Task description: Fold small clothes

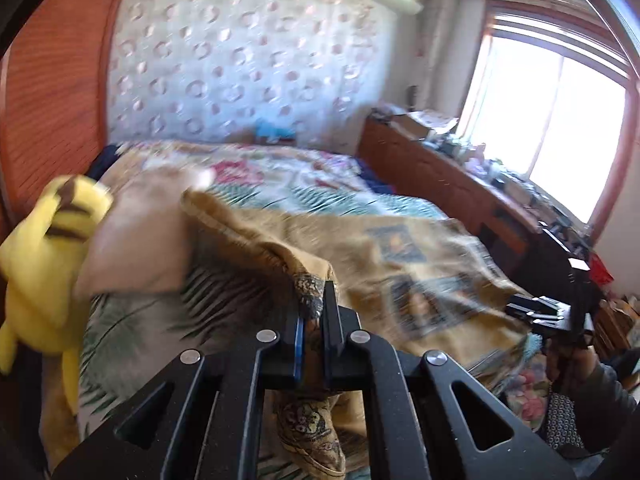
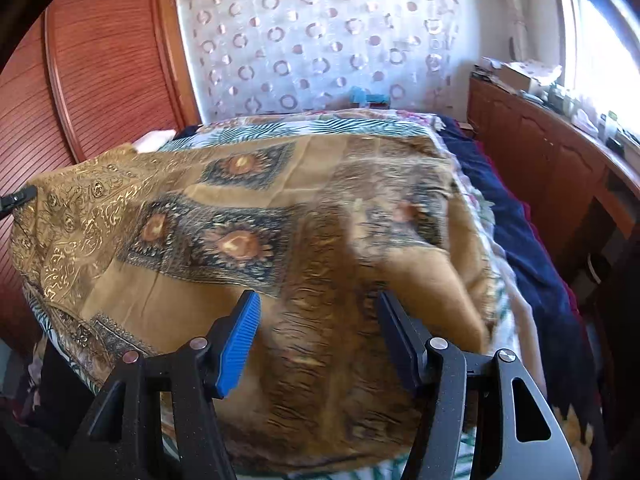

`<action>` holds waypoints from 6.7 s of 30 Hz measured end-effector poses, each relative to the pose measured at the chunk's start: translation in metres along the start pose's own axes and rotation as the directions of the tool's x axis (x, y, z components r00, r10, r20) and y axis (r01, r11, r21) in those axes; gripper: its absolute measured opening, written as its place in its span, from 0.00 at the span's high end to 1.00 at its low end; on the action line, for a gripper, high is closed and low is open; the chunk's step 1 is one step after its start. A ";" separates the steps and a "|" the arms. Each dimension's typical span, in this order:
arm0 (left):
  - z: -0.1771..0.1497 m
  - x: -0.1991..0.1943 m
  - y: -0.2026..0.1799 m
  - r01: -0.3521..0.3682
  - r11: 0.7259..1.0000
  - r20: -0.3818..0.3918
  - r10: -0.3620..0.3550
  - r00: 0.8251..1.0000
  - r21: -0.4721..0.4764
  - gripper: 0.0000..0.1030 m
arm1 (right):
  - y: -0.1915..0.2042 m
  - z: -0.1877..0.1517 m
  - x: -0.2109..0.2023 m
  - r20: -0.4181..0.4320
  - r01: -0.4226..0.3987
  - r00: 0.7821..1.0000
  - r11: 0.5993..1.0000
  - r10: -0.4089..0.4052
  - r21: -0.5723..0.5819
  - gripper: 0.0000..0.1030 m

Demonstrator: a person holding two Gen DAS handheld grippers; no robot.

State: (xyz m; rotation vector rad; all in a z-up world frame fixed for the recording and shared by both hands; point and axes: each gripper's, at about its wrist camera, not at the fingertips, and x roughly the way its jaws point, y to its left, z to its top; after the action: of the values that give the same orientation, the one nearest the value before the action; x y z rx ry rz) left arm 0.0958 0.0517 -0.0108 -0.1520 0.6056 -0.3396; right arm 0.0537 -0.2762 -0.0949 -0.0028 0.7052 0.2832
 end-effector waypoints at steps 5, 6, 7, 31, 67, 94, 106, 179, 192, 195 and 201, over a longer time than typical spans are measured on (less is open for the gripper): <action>0.022 0.017 -0.044 0.084 0.994 0.010 -0.084 0.996 0.063 0.93 | -0.004 -0.004 -0.008 0.011 0.013 1.000 1.000 -0.013 0.000 0.39; 0.026 0.022 -0.052 0.100 0.992 0.010 -0.101 0.995 0.074 0.93 | -0.003 -0.005 -0.010 0.015 0.018 1.000 1.000 -0.018 -0.004 0.39; 0.031 0.025 -0.062 0.117 0.989 0.009 -0.118 0.993 0.087 0.93 | -0.004 -0.006 -0.012 0.020 0.022 1.000 1.000 -0.022 -0.008 0.39; 0.080 0.076 -0.238 0.390 0.870 -0.120 -0.371 0.921 0.301 0.93 | -0.019 -0.032 -0.049 0.102 0.031 0.994 0.997 -0.037 0.064 0.39; 0.000 0.075 -0.129 0.100 0.972 -0.125 -0.074 0.989 0.214 0.30 | 0.014 0.002 -0.037 0.103 0.026 0.994 0.998 -0.020 -0.054 0.39; -0.008 0.088 -0.051 -0.015 0.990 -0.117 0.031 0.993 0.138 0.30 | 0.083 0.088 0.080 -0.106 -0.160 0.986 0.931 0.132 -0.328 0.39; -0.006 0.111 -0.046 0.001 0.989 -0.146 0.021 0.989 0.149 0.30 | 0.086 0.110 0.119 -0.214 -0.240 0.961 0.914 0.176 -0.326 0.39; -0.009 0.105 -0.088 0.043 0.980 -0.162 -0.011 0.987 0.192 0.30 | -0.096 0.202 0.059 -0.100 0.074 0.992 0.995 -0.080 -0.062 0.72; -0.030 0.080 -0.102 0.042 0.981 -0.146 -0.014 0.989 0.191 0.30 | -0.071 0.052 -0.026 -0.129 0.036 0.991 0.999 -0.038 -0.017 0.70; -0.034 0.075 -0.105 0.041 0.980 -0.147 -0.012 0.989 0.194 0.30 | -0.069 0.038 -0.029 -0.146 0.029 0.989 1.000 -0.030 -0.005 0.70; -0.038 0.069 -0.105 0.033 0.979 -0.151 -0.002 0.989 0.203 0.30 | -0.068 0.032 -0.022 -0.184 0.032 0.982 0.999 -0.032 -0.004 0.70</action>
State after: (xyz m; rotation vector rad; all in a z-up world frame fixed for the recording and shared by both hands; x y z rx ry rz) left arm 0.0991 -0.0723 -0.0531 0.0675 0.7139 -0.4313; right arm 0.0754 -0.3438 -0.0628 -0.0415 0.8884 0.2548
